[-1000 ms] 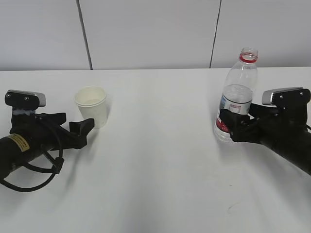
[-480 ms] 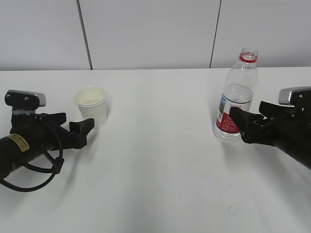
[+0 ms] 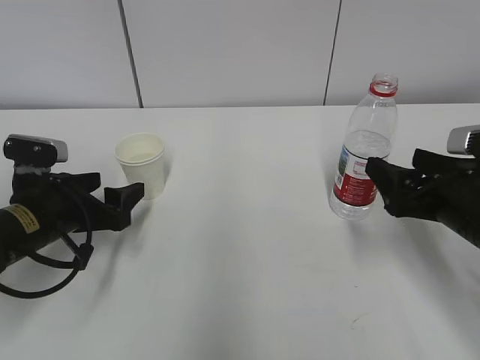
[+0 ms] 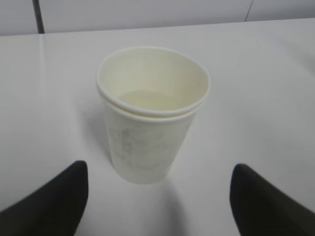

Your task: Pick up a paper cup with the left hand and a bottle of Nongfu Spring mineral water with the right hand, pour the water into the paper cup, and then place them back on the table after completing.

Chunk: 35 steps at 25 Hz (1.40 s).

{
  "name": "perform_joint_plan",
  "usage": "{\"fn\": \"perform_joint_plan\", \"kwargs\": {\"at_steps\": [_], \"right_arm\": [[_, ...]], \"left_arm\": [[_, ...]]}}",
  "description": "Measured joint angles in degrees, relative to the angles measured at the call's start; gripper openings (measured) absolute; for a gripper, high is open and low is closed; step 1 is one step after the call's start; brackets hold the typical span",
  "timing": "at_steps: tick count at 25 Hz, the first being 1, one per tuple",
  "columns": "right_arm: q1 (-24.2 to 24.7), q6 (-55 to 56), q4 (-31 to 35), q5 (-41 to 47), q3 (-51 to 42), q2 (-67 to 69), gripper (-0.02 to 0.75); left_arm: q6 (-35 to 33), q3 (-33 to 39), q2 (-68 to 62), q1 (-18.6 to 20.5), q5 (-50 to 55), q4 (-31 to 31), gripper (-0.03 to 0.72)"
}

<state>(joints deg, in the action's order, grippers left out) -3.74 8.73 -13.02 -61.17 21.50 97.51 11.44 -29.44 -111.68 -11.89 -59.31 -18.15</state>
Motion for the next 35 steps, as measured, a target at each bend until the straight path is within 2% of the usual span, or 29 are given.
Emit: {"fn": "perform_joint_plan", "kwargs": {"at_steps": [11, 23, 29, 35], "right_arm": [[0.00, 0.00, -0.35, 14.04, -0.13, -10.76, 0.597], [0.00, 4.58, -0.87, 26.79, 0.10, -22.25, 0.595], [0.00, 9.03, -1.24, 43.93, 5.14, -24.73, 0.594], [0.00, 15.75, 0.55, 67.94, 12.58, -28.36, 0.594]], "left_arm": [[0.00, 3.39, 6.61, 0.00, 3.97, 0.16, 0.543], [0.00, 3.75, 25.01, 0.00, 25.17, 1.85, 0.543], [0.00, 1.86, 35.13, 0.00, 44.86, 5.69, 0.543], [0.00, -4.92, 41.92, 0.00, 74.21, 11.91, 0.540]]}}
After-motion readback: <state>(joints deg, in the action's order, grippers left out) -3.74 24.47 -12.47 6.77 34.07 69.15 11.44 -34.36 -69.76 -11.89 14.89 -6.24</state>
